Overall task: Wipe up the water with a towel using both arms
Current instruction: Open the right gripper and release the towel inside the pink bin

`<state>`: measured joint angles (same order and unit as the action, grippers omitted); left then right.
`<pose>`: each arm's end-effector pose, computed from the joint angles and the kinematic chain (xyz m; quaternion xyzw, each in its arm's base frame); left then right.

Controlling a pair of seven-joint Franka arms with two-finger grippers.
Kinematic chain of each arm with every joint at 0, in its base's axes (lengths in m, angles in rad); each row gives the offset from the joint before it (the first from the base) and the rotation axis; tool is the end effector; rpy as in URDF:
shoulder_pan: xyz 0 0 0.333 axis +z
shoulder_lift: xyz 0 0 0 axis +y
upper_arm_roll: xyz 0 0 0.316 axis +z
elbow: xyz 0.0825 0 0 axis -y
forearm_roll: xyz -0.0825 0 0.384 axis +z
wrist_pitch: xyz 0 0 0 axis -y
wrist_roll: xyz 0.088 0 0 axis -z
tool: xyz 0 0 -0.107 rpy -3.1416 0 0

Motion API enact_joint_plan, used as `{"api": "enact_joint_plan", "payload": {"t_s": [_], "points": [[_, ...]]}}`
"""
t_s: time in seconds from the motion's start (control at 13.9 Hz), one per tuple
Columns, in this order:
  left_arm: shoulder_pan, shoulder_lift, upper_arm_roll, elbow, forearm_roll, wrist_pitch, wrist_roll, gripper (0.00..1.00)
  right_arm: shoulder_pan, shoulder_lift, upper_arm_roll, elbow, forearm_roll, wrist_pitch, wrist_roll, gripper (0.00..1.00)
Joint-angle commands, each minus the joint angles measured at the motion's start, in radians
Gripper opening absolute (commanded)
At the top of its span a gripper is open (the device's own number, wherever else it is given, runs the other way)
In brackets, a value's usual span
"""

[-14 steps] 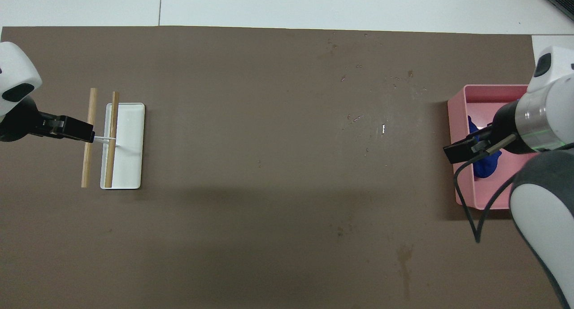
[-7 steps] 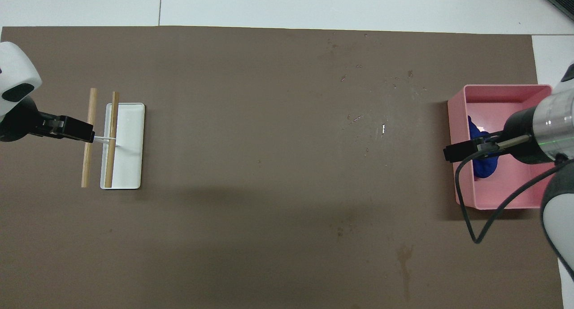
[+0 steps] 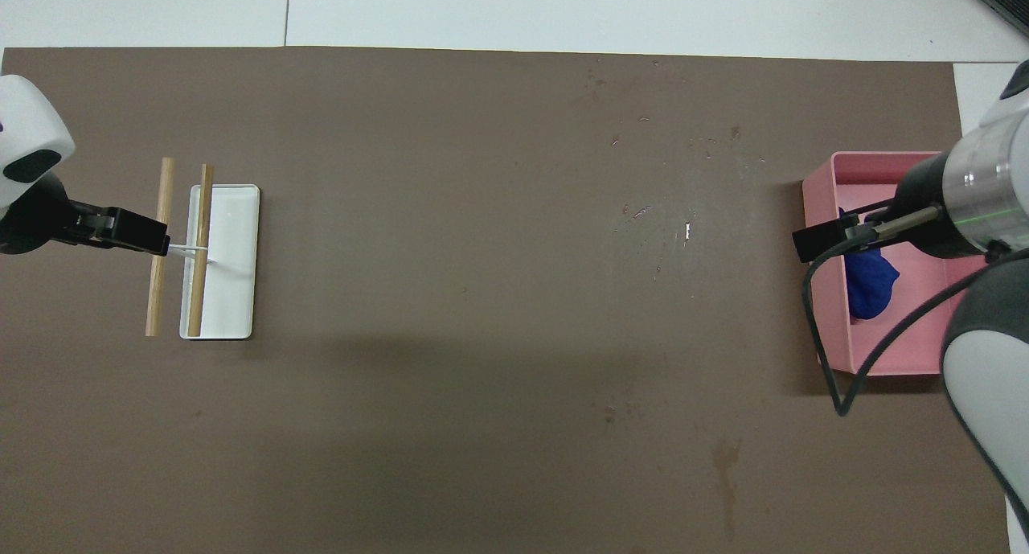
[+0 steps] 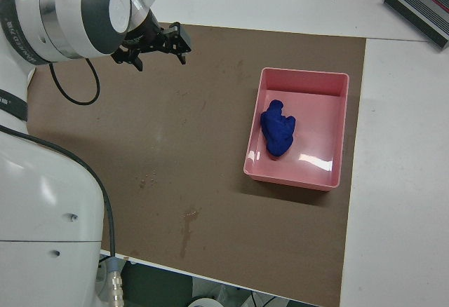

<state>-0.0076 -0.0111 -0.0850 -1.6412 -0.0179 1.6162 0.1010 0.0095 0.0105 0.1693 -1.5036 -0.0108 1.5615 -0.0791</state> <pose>0.5512 -0.0533 0.6013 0.9953 -0.0962 -0.0069 0.0085 0.5489 0.0974 0.6496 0.9914 0.1284 0.0240 0.0033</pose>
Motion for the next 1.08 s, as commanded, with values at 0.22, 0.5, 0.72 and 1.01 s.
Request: {"api": "enact_joint_plan", "payload": {"t_s": [0.22,0.5,0.72,1.01], "points": [[-0.009,-0.015,0.01,-0.008,0.016,-0.012,0.005,1.0,0.017,-0.033,-0.01,-0.093,-0.012,-0.001,0.051,1.0],[-0.009,-0.015,0.01,-0.008,0.016,-0.012,0.005,1.0,0.018,-0.072,-0.011,-0.136,-0.009,-0.001,0.058,1.0],[-0.009,-0.015,0.01,-0.008,0.016,-0.012,0.005,1.0,0.009,-0.07,-0.01,-0.135,-0.009,0.008,0.056,1.0],[-0.009,-0.015,0.01,-0.008,0.016,-0.012,0.005,1.0,-0.009,-0.069,-0.007,-0.132,0.0,0.023,0.055,1.0]]}}
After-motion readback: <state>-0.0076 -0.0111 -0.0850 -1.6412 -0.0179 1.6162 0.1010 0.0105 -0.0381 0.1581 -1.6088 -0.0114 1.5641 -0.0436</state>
